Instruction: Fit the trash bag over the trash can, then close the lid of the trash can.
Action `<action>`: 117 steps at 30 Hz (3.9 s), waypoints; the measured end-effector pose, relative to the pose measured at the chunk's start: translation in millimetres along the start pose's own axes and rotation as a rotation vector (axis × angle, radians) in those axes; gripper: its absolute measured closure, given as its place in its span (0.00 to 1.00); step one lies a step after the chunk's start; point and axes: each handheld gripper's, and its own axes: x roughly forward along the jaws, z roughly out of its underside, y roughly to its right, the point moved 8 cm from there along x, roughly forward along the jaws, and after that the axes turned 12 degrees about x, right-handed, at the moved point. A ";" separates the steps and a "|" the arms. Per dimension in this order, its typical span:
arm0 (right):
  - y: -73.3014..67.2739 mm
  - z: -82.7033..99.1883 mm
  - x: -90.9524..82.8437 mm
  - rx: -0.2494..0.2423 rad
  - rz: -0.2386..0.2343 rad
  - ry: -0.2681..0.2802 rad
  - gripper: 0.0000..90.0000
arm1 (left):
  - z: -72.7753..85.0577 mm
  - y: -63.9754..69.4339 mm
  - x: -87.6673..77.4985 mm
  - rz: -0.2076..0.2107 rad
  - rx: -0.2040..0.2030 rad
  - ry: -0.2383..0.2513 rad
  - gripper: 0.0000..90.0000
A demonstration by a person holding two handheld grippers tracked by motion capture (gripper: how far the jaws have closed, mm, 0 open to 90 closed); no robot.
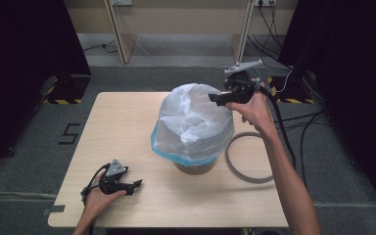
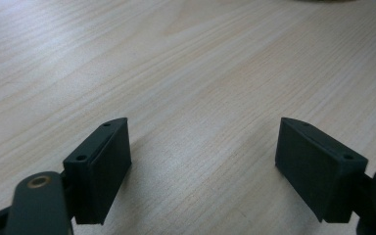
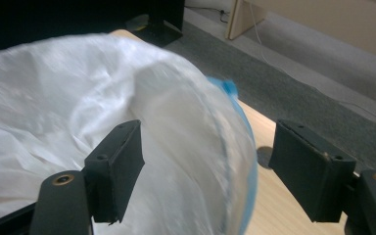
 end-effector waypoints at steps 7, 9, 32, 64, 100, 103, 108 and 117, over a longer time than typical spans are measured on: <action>15.3 18.1 -0.2 -0.004 0.049 -0.046 0.32 | 0.0 0.0 0.0 0.000 0.000 0.000 0.22; 19.5 22.2 -0.8 -0.006 0.065 -0.059 0.32 | 0.0 0.1 0.0 0.000 -0.001 0.000 0.22; 19.1 27.7 -52.5 0.049 -0.016 0.118 0.30 | 0.1 0.1 -0.1 -0.001 0.000 -0.002 0.22; 99.9 153.4 -42.8 0.240 0.158 0.158 0.19 | 0.3 0.8 0.3 0.007 0.012 -0.007 0.20; 134.2 247.8 -16.5 0.331 0.247 0.004 0.29 | 0.2 1.0 0.4 0.007 0.013 -0.007 0.19; 139.5 252.5 -17.3 0.344 0.263 -0.003 0.30 | 0.2 0.9 0.4 0.007 0.013 -0.007 0.19; 148.4 261.0 -19.2 0.355 0.299 -0.020 0.33 | 0.2 1.0 0.4 0.008 0.013 -0.007 0.19; 166.0 276.4 -20.3 0.382 0.364 -0.055 0.41 | 0.2 1.0 0.5 0.007 0.013 -0.007 0.19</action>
